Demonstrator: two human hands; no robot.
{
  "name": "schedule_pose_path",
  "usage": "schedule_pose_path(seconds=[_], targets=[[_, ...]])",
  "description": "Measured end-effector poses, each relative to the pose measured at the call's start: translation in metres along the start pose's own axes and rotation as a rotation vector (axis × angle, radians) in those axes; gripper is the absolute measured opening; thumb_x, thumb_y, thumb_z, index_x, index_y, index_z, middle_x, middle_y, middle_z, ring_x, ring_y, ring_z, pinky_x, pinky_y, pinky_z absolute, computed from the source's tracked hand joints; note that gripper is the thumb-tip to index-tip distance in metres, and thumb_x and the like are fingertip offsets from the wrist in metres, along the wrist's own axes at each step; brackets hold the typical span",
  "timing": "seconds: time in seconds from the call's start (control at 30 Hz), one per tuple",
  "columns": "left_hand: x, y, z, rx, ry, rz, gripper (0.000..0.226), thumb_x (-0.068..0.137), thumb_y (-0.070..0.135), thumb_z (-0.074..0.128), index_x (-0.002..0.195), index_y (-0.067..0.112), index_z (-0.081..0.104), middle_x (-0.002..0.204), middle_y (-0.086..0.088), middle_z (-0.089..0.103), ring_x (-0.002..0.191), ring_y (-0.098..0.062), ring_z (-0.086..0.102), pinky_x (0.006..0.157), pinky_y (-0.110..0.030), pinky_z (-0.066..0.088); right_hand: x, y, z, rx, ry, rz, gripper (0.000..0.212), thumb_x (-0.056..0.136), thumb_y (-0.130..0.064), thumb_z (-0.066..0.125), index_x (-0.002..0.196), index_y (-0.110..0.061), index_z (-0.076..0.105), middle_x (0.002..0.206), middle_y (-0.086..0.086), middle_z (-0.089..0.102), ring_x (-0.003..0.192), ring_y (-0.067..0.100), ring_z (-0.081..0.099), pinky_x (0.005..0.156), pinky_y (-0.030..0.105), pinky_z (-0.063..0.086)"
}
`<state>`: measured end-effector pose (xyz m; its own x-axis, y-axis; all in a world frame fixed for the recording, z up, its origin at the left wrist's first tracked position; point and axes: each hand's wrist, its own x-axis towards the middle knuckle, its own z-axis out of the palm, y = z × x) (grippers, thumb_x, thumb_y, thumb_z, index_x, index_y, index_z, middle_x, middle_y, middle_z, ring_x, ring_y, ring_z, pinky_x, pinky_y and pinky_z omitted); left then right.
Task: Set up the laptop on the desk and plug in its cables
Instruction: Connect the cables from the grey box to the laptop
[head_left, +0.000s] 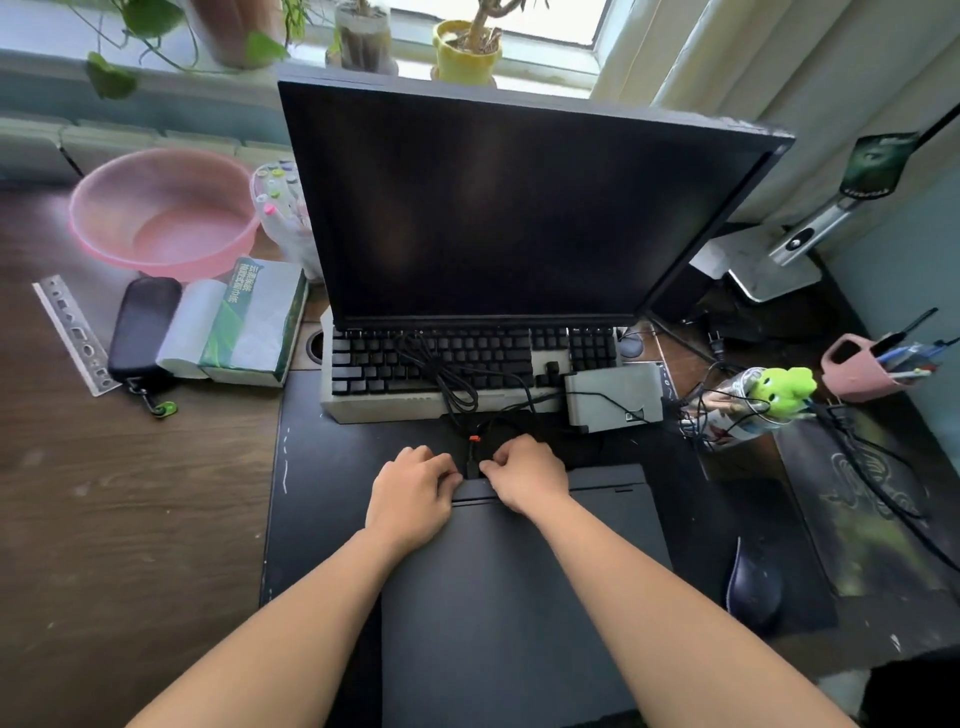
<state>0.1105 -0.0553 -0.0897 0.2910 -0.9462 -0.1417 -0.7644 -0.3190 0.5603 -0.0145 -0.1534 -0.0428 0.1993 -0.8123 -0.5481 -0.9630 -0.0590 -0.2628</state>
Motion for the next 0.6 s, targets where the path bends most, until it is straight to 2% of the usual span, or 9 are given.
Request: schedule_pose_path(seconds=[0.13,0.2,0.33,0.5,0.6], targets=[[0.006,-0.007,-0.017,-0.008,-0.216,0.044,0.022,0.095,0.034,0.05,0.101,0.025,0.069,0.098,-0.002,0.058,0.103,-0.026,0.052,0.084,-0.039,0.049,-0.024,-0.004,0.003,-0.069,0.08,-0.06,0.031,0.093,-0.03,0.054,0.118,-0.018,0.067,0.121,0.008,0.067,0.114,0.029,0.059,0.092,0.036,0.05],[0.005,-0.012,-0.03,0.035,-0.275,0.06,0.024,0.095,0.031,0.05,0.11,0.027,0.069,0.104,-0.002,0.058,0.109,-0.025,0.051,0.089,-0.04,0.05,-0.035,-0.007,0.003,-0.098,0.128,-0.102,0.033,0.094,-0.028,0.053,0.123,-0.017,0.063,0.125,0.007,0.063,0.116,0.029,0.056,0.093,0.037,0.049],[-0.004,-0.032,-0.058,0.18,-0.281,0.046,0.029,0.095,0.032,0.049,0.12,0.022,0.06,0.112,-0.007,0.053,0.116,-0.029,0.048,0.091,-0.044,0.049,-0.058,-0.017,0.0,-0.127,0.169,-0.154,0.031,0.095,-0.025,0.053,0.124,-0.019,0.062,0.124,0.005,0.062,0.116,0.027,0.053,0.093,0.037,0.045],[-0.04,-0.058,-0.081,0.293,-0.337,0.025,0.03,0.092,0.032,0.049,0.118,0.019,0.055,0.119,-0.007,0.054,0.118,-0.029,0.048,0.092,-0.044,0.049,-0.092,-0.023,0.013,-0.089,0.089,-0.129,0.029,0.094,-0.029,0.054,0.122,-0.023,0.062,0.126,0.002,0.063,0.117,0.025,0.056,0.092,0.034,0.046],[-0.066,-0.073,-0.096,0.329,-0.367,0.008,0.036,0.091,0.031,0.048,0.126,0.022,0.052,0.125,-0.005,0.055,0.121,-0.028,0.05,0.095,-0.042,0.048,-0.109,-0.027,0.017,-0.066,0.039,-0.137,0.03,0.094,-0.029,0.055,0.123,-0.024,0.062,0.128,0.003,0.062,0.117,0.026,0.058,0.089,0.032,0.046]])
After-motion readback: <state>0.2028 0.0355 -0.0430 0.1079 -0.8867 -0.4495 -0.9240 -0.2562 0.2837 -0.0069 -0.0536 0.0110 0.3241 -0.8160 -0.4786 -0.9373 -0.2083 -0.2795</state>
